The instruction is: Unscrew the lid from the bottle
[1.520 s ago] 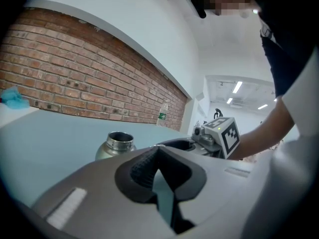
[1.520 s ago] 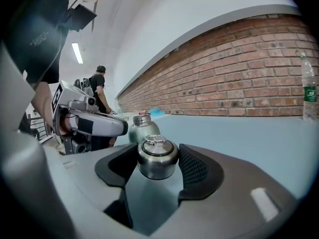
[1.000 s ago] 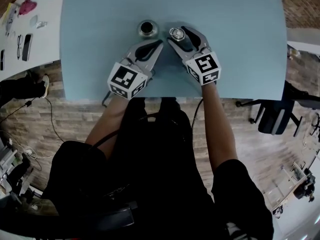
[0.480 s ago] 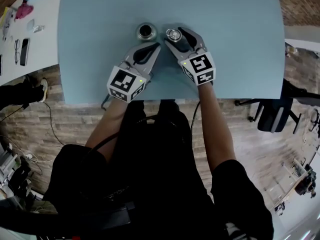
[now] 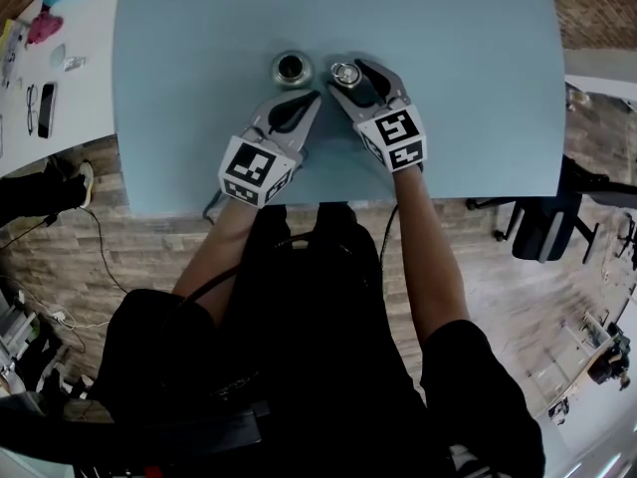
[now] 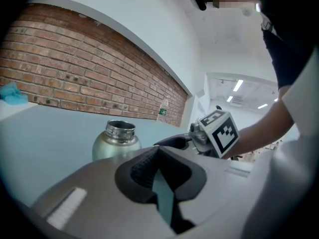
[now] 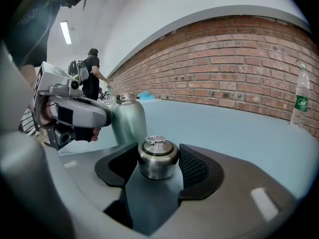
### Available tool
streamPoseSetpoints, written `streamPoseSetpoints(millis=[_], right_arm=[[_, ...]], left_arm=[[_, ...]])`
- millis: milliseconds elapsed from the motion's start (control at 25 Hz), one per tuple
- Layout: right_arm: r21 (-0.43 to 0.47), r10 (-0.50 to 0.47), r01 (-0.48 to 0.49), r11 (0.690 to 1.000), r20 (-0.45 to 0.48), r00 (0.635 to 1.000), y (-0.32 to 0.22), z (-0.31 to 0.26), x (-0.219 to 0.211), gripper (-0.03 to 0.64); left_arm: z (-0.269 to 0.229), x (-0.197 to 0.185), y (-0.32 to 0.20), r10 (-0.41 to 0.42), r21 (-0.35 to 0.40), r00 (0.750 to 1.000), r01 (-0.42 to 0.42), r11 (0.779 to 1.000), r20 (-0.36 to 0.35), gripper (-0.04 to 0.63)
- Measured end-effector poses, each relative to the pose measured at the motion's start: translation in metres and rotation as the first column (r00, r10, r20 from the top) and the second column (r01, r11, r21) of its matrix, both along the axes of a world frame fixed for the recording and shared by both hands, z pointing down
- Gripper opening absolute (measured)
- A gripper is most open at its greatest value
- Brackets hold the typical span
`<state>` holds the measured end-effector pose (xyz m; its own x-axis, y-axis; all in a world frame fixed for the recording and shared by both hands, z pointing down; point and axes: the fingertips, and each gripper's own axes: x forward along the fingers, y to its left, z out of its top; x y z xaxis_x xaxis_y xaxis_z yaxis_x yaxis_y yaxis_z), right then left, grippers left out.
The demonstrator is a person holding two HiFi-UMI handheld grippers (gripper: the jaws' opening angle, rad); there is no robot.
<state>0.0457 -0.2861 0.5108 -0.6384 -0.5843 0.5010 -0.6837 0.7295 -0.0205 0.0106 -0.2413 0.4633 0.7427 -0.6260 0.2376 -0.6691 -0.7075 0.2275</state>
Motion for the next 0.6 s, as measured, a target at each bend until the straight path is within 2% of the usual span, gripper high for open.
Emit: streamPoseSetpoints(millis=[600], right_arm=[[-0.058, 0.007, -0.011, 0.998, -0.062, 0.998, -0.001, 0.015, 0.002, 0.264]], left_arm=[[0.004, -0.004, 0.000, -0.001, -0.010, 1.000, 0.001, 1.000, 0.013, -0.002]])
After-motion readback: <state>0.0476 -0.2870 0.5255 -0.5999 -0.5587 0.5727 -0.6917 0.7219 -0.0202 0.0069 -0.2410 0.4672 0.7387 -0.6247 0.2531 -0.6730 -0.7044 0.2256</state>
